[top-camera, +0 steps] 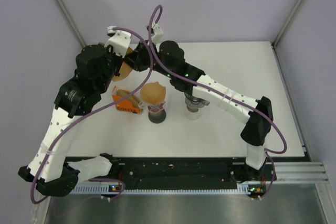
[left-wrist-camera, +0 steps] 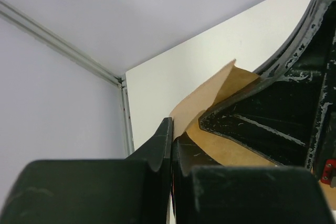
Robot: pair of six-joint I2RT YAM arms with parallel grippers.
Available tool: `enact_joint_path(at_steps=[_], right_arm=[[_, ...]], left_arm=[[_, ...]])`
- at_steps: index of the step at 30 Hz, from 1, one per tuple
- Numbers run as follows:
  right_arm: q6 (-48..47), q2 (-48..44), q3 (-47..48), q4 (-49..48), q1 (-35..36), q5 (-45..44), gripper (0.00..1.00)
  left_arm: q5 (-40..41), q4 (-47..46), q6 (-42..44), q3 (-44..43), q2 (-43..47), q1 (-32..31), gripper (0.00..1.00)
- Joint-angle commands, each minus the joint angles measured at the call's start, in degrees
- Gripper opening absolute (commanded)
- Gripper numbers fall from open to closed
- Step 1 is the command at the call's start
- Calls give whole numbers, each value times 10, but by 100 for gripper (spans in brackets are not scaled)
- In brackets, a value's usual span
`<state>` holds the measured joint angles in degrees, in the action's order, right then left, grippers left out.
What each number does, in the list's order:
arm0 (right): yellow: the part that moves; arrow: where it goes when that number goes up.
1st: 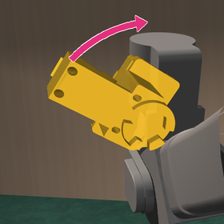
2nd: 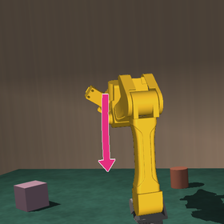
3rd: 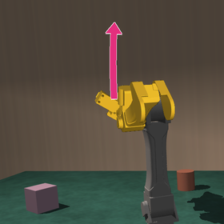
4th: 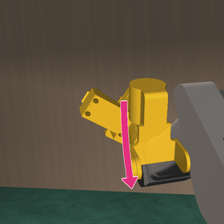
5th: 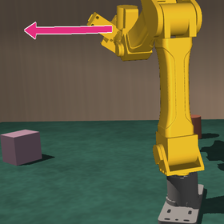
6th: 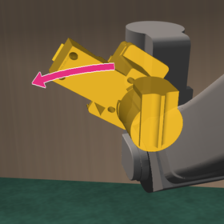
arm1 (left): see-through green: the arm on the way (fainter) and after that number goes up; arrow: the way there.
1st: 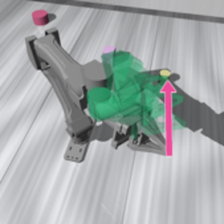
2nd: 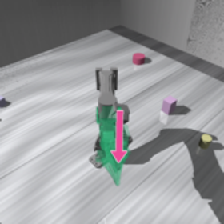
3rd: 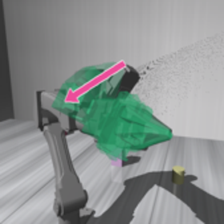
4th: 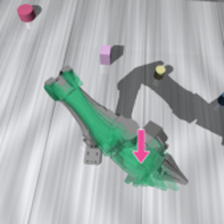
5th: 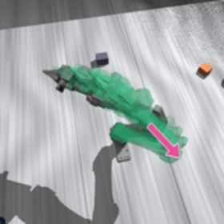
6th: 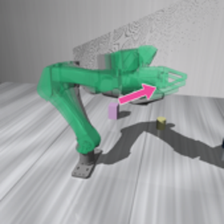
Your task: Place the coffee filter in the dripper
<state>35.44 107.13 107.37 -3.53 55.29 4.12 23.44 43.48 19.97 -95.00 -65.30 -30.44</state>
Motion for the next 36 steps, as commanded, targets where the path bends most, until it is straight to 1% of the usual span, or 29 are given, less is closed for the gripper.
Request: enact_joint_path(at_steps=[1,2,6,10,13,16,17,19,20,22,24,27,31,33,34,35,36], right_arm=[[-10,-5,24,-2,6,-21,3],[-19,-13,16,1,4,-35,0],[-51,-53,-29,1,-10,-106,0],[-92,-66,-38,10,-12,-160,0],[-101,-61,-33,16,-12,-162,0],[-100,-64,-43,-11,-11,-122,0],[-99,-64,-44,-20,-11,-105,6],[-90,-61,-40,-28,-11,-76,26],[-86,-61,-38,-33,-11,-57,31],[-81,-57,-39,-47,-8,-29,39],[-83,-50,-34,-55,-4,-16,42],[-84,-32,-13,-39,-2,-7,42],[-72,-15,-4,-38,-2,11,42],[-64,-10,-2,-39,-1,18,40],[-61,-8,-2,-39,-1,18,36],[-59,-7,-1,-35,-1,15,30],[-60,-7,-1,-26,-2,5,19]], left_arm=[[35,-41,-14,-26,3,0,0],[50,-46,-6,-26,3,-1,0],[104,-69,42,-16,11,-1,0],[106,-74,66,-13,17,-1,0],[100,-74,70,-13,16,0,0],[77,-61,65,-12,15,0,0],[62,-53,60,-12,15,0,0],[33,-42,47,-9,16,-1,0],[21,-38,40,-9,14,0,0],[2,-33,31,-12,12,-1,0],[-18,-25,22,-19,9,-1,0],[-47,-15,7,-33,5,-1,0],[-53,-12,-5,-46,3,-1,0],[-51,-13,-8,-50,3,-1,0],[-47,-12,-10,-52,2,-1,0],[-44,-14,-11,-53,2,0,0],[-38,-15,-12,-54,2,-1,0]])
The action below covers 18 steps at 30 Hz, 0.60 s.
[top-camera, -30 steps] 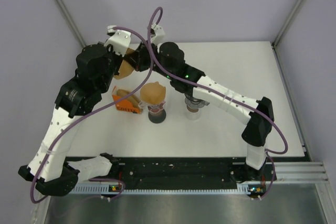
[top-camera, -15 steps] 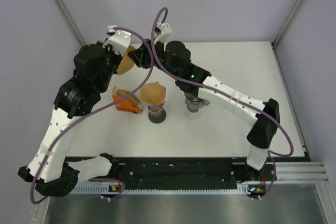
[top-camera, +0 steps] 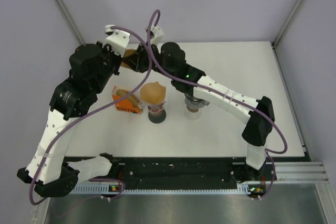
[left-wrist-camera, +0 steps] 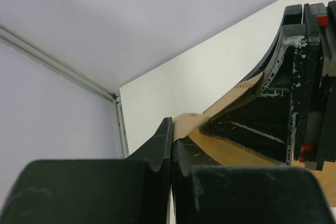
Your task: Place the coffee filter in the dripper
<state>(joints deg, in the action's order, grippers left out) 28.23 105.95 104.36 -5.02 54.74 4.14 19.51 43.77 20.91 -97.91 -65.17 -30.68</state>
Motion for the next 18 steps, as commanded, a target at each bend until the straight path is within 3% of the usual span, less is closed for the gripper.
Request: enact_joint_path(at_steps=[1,2,9,14,16,17,18], right_arm=[[7,3,31,-1,5,-9,4],[1,-2,29,12,4,-32,0],[-27,-50,-11,39,-17,-114,0],[-42,-46,8,69,-17,-121,0],[-52,-46,17,82,-17,-115,0],[-62,-45,27,97,-16,-112,0],[-74,-46,38,124,-17,-110,0]], left_arm=[[8,-21,-19,-25,0,3,0],[18,-24,-16,-24,1,2,0],[84,-44,35,-1,12,2,0],[70,-39,34,1,12,2,0],[27,-21,35,4,13,2,0],[-8,-9,30,8,13,3,2],[-43,2,17,11,14,2,18]])
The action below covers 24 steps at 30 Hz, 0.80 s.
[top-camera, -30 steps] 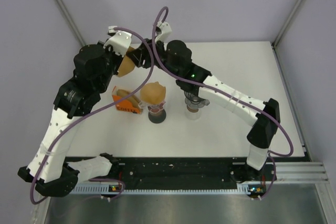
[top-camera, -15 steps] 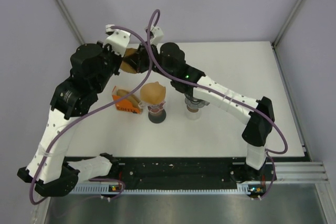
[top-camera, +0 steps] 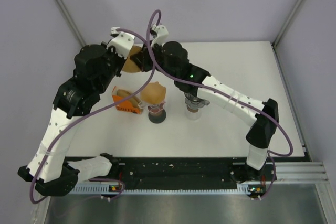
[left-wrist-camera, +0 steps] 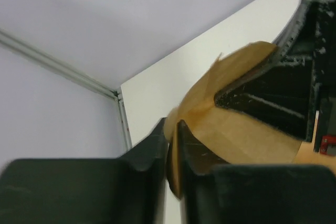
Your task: Place the coffee filter in the dripper
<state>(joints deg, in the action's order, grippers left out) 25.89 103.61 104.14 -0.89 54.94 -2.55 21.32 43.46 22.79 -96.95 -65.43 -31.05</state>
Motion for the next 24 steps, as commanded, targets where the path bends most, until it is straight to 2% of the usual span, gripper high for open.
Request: enact_joint_path(at_steps=[1,3,8,13,18,24], right_arm=[[-64,-24,56,110,-18,-42,0],[-93,-33,79,175,-19,-47,0],[-121,-92,79,325,-49,-33,0],[-138,-152,63,475,-80,-41,0],[-141,-202,30,590,-105,-42,0],[-154,-206,-23,638,-146,-1,0]], left_arm=[[-84,18,-22,-2,19,5,34],[-116,36,-58,-12,21,5,52],[-153,69,-108,-46,26,6,67],[-181,91,-138,-58,32,7,72],[-152,93,-143,-41,36,9,72],[-153,87,-153,-4,36,14,72]])
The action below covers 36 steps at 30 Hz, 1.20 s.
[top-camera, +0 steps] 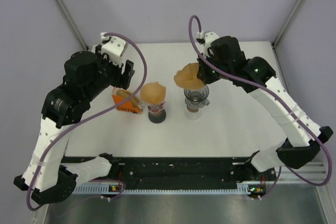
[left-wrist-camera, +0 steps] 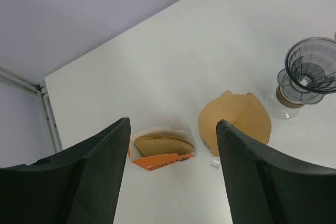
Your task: Place the coffee filter in the dripper
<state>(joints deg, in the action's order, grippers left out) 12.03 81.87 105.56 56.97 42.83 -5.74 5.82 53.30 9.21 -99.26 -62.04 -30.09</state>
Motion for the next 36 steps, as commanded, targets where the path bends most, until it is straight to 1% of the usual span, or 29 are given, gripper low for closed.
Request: enact_joint_path(at_steps=[1,7,10,14,16,22,26,29,32,36], right_arm=[[-18,15,-45,60,-32,41,0],[-34,48,-63,57,-69,55,0],[-38,63,-66,51,-75,78,0],[-39,67,-69,48,-75,88,16],[-41,66,-73,47,-75,87,22],[-48,69,-80,46,-75,85,29],[-49,68,-60,52,-75,59,39],[-53,65,-20,60,-75,4,49],[-70,66,7,63,-75,-14,55],[-82,67,34,64,-72,-2,56]], left_arm=[[-1,-13,-17,23,2,5,72],[-1,-14,-19,31,2,7,72],[-3,-15,-19,36,4,7,72],[-2,-14,-17,39,6,8,71],[-2,-14,-17,38,6,9,71],[-6,-14,-17,36,3,9,71],[-8,-12,-15,36,3,10,71],[-8,-13,-14,36,3,10,71],[-10,-12,-14,34,2,11,71],[-9,-11,-13,34,1,11,71]])
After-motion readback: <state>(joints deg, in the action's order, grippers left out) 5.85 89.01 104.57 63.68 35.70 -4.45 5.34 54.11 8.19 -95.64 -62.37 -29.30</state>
